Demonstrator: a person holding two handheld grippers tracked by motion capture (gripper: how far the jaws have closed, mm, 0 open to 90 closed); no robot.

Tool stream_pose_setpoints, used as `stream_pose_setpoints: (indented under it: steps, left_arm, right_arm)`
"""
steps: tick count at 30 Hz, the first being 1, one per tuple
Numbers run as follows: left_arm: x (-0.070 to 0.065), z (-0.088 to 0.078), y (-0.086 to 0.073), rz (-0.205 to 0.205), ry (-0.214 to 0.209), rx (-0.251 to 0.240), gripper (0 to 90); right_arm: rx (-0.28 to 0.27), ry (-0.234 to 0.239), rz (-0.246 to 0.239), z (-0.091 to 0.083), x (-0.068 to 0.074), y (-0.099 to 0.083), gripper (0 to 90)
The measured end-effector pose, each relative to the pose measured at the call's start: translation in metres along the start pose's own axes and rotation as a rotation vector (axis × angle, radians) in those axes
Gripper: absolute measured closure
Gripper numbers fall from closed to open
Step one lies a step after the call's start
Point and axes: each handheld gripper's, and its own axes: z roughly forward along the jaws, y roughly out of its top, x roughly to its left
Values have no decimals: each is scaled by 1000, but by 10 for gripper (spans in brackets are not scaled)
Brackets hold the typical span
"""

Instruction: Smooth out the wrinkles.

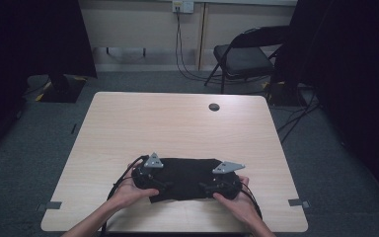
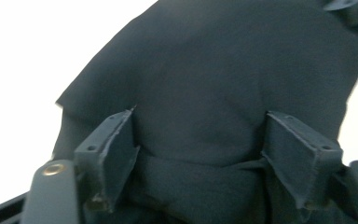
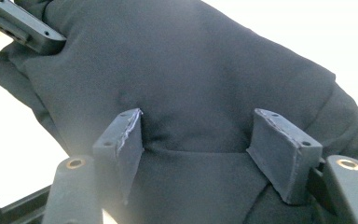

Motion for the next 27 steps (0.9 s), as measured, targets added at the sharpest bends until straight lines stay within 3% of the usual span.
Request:
stream_pose_setpoints:
  steps: [2,3,5,11,13,20,22,23,25,27]
  left_arm:
    - [9,6,0,-15,6,-17,210]
    - [13,8,1,-24,10,-35,201]
    - [17,8,0,-26,29,-56,203]
    - [23,-3,-1,-61,7,-71,212]
    - [24,-10,-3,-78,18,-84,224]
    - [29,-46,-8,-107,21,-166,233]
    - [32,-55,-13,-107,29,-168,220]
    - [33,-60,-17,-107,40,-167,218]
    - [38,-68,-26,-137,50,-164,218]
    - [40,-76,-37,-163,76,-126,218]
  right_arm:
    - [6,-34,-23,7,-4,6,336]
    - [14,-36,-13,10,-8,10,332]
    - [-11,-32,18,14,-15,12,330]
    - [-42,-4,33,10,-16,13,290]
    - [-40,13,26,4,-18,13,292]
    - [-110,-12,116,-30,-32,10,263]
    - [-112,-22,114,-41,-36,7,261]
    - [-114,-5,111,-46,-39,4,264]
    - [-117,-25,127,-57,-43,-3,253]
    - [-115,-36,147,-67,-48,-12,239]
